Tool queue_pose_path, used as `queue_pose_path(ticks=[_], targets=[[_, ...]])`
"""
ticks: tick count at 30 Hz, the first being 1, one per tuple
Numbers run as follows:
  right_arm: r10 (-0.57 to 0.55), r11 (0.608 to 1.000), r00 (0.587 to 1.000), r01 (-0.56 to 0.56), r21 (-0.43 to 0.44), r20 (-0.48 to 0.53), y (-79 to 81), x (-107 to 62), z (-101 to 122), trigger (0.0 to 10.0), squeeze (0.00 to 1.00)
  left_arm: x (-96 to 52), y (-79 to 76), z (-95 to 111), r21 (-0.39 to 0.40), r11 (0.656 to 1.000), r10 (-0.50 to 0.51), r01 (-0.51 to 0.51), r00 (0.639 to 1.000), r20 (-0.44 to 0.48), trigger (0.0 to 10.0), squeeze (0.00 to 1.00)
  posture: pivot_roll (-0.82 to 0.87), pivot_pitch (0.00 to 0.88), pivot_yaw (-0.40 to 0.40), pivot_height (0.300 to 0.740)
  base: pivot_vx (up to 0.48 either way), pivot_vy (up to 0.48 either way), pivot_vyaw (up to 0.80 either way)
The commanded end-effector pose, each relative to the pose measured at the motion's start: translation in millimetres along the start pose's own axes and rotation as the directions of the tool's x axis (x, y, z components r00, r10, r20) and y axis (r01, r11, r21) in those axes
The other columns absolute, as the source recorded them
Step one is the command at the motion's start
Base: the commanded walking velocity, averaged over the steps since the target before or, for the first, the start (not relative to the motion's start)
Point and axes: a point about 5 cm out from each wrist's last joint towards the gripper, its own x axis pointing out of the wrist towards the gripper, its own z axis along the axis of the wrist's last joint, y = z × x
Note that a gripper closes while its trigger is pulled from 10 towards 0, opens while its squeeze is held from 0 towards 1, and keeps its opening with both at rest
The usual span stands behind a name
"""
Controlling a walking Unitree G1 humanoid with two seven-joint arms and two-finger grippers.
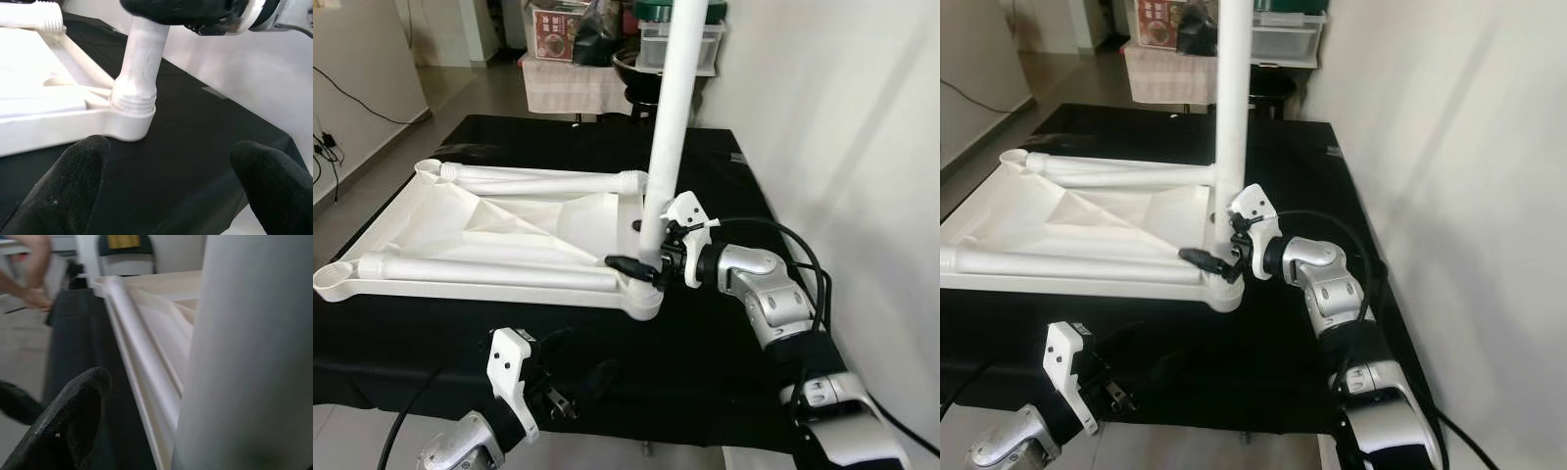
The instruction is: Building children table
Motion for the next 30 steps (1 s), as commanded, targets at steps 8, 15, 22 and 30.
queue_pose_path(ticks=[8,15,22,30], targets=[[0.227,0.974,0.974,-0.227,-0.025,0.002,2.8,15.0,5,0.0,0.00,-4.0,-4.1,-2,-0.008,1.000,0.003,-0.003,1.000,-0.010,10.0,0.00,-0.08,0.025,-0.070,0.740,0.000,0.000,0.00],[0.198,0.979,0.979,-0.200,-0.038,-0.043,-3.5,9.0,-2,0.0,0.00,-4.9,-6.4,-2,-0.011,1.000,0.003,-0.003,1.000,-0.009,10.0,0.00,-0.08,0.037,-0.075,0.740,0.000,0.000,0.00],[-0.007,1.000,0.993,0.005,-0.019,-0.119,-6.2,-12.7,-32,0.0,0.00,-7.3,-7.5,-1,-0.015,1.000,0.004,-0.004,1.000,-0.009,10.0,0.00,-0.08,0.049,-0.083,0.740,0.000,0.000,0.00],[-0.652,0.692,0.704,0.704,0.157,-0.281,39.4,-38.1,-95,0.0,0.00,-13.0,-0.6,3,-0.007,1.000,0.018,-0.018,1.000,-0.014,10.0,0.00,-0.12,0.067,-0.049,0.740,0.000,0.000,0.00]])
